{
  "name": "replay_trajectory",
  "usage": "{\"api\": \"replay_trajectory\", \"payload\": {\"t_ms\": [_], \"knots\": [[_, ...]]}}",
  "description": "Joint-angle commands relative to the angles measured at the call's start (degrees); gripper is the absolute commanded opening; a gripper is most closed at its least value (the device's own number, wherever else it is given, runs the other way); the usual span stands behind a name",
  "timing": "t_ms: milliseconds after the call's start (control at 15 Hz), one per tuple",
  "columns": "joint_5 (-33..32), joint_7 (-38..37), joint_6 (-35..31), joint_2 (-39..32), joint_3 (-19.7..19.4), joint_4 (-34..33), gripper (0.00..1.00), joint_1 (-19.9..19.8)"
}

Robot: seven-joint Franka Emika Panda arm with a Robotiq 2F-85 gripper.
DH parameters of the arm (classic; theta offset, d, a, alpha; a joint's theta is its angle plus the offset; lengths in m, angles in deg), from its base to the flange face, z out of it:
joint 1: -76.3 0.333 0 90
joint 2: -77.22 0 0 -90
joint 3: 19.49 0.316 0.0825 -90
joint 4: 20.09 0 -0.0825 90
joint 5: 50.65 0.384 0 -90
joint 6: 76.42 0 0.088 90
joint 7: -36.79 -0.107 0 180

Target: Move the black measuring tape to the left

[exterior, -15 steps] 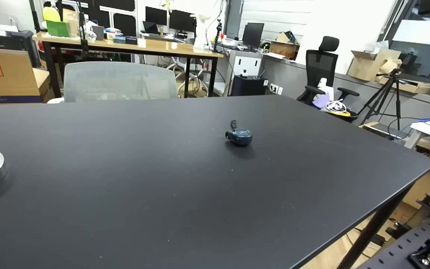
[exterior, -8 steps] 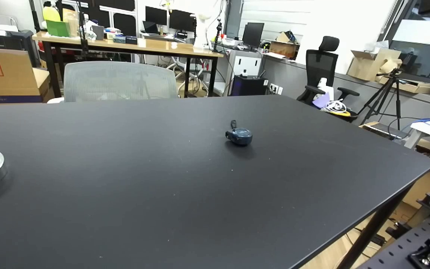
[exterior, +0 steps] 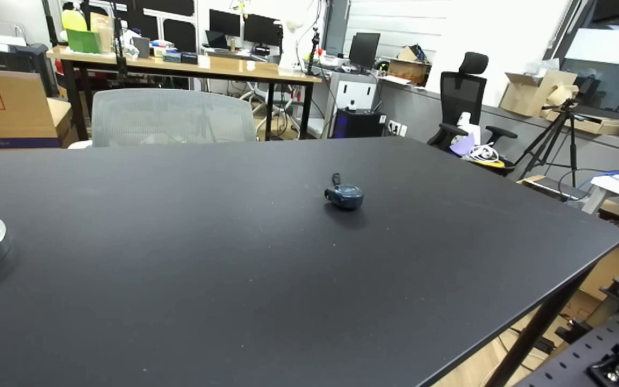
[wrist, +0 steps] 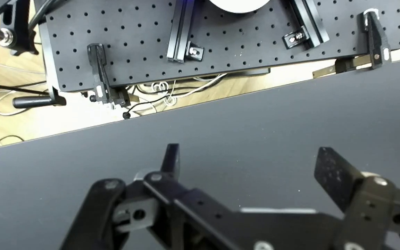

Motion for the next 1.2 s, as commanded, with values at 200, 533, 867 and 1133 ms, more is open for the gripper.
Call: {"api": "replay_trajectory", "payload": {"t_ms": [200, 533, 867, 1133], "knots": [[-5.0, -0.4, -18.2, -9.6, 1.5, -1.7, 1.00, 0.7], [-6.5, -0.7, -39.3, -18.3, 3.4, -1.2, 1.00, 1.6], [-4.9, 0.0, -48.1, -21.8, 4.1, -0.2, 1.00, 2.1], [-4.9, 0.1, -47.9, -21.7, 4.1, -0.2, 1.00, 2.0]]}}
